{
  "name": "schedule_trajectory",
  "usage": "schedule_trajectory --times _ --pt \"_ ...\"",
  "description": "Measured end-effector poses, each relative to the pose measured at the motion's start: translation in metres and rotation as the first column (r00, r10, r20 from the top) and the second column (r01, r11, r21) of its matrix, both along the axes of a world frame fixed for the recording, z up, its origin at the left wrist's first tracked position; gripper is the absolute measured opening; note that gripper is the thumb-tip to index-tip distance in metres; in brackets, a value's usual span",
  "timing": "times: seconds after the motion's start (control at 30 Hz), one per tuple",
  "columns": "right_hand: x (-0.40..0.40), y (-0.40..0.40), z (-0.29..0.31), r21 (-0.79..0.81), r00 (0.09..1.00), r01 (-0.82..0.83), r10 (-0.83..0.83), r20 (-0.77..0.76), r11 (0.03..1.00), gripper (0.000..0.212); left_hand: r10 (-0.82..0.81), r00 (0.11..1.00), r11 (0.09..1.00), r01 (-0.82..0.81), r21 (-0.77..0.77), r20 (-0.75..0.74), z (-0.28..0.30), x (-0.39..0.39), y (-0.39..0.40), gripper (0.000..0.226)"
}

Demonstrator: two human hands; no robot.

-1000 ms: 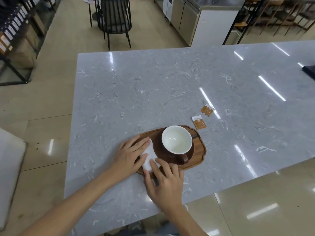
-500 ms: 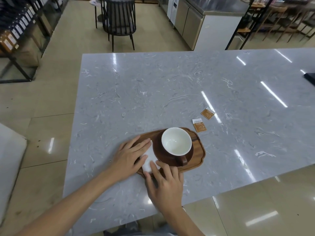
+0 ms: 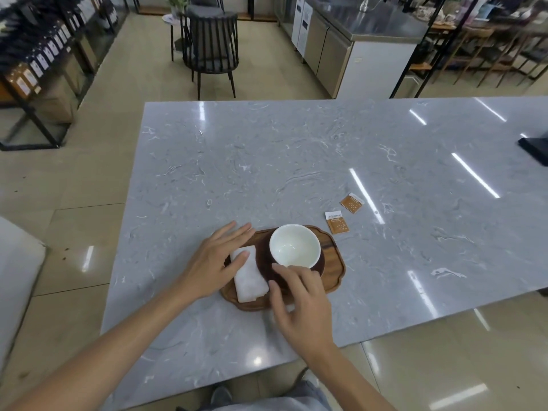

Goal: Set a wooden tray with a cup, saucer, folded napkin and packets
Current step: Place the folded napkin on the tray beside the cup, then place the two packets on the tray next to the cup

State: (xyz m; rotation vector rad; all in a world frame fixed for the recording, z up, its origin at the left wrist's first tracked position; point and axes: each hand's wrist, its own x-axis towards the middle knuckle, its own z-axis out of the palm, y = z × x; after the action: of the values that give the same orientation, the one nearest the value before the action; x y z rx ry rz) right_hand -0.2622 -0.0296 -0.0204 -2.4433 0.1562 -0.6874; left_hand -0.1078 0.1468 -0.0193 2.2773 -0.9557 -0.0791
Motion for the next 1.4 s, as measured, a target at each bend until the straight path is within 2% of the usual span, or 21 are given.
schedule_trajectory --times 0.17,0.27,0.37,0.43,0.53,0.7,0.9,1.03,1.07,1.13,1.17,1.23,1.3,1.4 --pt "0.018 -0.063 0.031 0.073 0.998 0.060 -0.060 0.002 0.996 0.023 0.071 0.997 0.993 -0.072 -0.096 -0.016 0.029 0.015 -0.032 0.036" --pt "0.038 -0.111 0.035 0.129 0.992 0.119 -0.113 -0.051 0.984 0.011 0.091 0.983 0.987 -0.111 -0.117 -0.162 0.047 0.029 -0.065 0.030" --pt "0.061 -0.160 0.029 0.146 0.972 0.163 -0.134 -0.191 0.976 0.011 0.140 0.953 0.978 -0.176 -0.116 -0.267 0.060 0.045 -0.106 0.025" --pt "0.078 -0.189 0.021 0.131 0.930 0.187 -0.132 -0.342 0.974 0.018 0.161 0.936 0.978 -0.193 -0.074 -0.312 0.062 0.054 -0.133 0.023" --pt "0.101 -0.222 0.008 0.121 0.840 0.196 -0.103 -0.533 0.973 0.037 0.176 0.869 0.982 -0.185 0.028 -0.463 0.058 0.069 -0.168 0.026" --pt "0.136 -0.241 -0.007 0.189 0.753 0.174 -0.008 -0.658 0.966 0.056 0.238 0.774 0.969 -0.152 0.193 -0.587 0.041 0.089 -0.209 0.029" --pt "0.158 -0.248 -0.017 0.294 0.740 0.114 0.116 -0.662 0.949 0.050 0.273 0.700 0.959 -0.143 0.245 -0.660 0.027 0.095 -0.234 0.034" --pt "0.161 -0.257 -0.018 0.423 0.755 0.065 0.233 -0.614 0.904 0.016 0.264 0.675 0.964 -0.161 0.211 -0.689 0.028 0.087 -0.242 0.041" --pt "0.162 -0.260 -0.016 0.504 0.769 0.068 0.277 -0.576 0.861 0.011 0.262 0.684 0.965 -0.165 0.206 -0.681 0.030 0.085 -0.243 0.043" --pt "0.161 -0.264 -0.007 0.693 0.798 0.086 0.367 -0.478 0.716 0.011 0.257 0.705 0.966 -0.183 0.180 -0.660 0.035 0.080 -0.247 0.042" --pt "0.160 -0.266 0.000 0.766 0.812 0.091 0.398 -0.427 0.636 0.013 0.237 0.701 0.971 -0.197 0.136 -0.672 0.038 0.077 -0.249 0.039" --pt "0.160 -0.270 0.013 0.841 0.835 0.076 0.426 -0.347 0.535 0.011 0.165 0.657 0.972 -0.234 0.009 -0.735 0.044 0.070 -0.254 0.031" --pt "0.162 -0.273 0.023 0.871 0.848 0.044 0.443 -0.291 0.489 0.008 0.127 0.619 0.948 -0.306 -0.090 -0.775 0.051 0.064 -0.259 0.026" --pt "0.167 -0.278 0.030 0.885 0.850 0.012 0.462 -0.254 0.465 0.009 0.131 0.618 0.884 -0.426 -0.191 -0.775 0.057 0.060 -0.263 0.020"
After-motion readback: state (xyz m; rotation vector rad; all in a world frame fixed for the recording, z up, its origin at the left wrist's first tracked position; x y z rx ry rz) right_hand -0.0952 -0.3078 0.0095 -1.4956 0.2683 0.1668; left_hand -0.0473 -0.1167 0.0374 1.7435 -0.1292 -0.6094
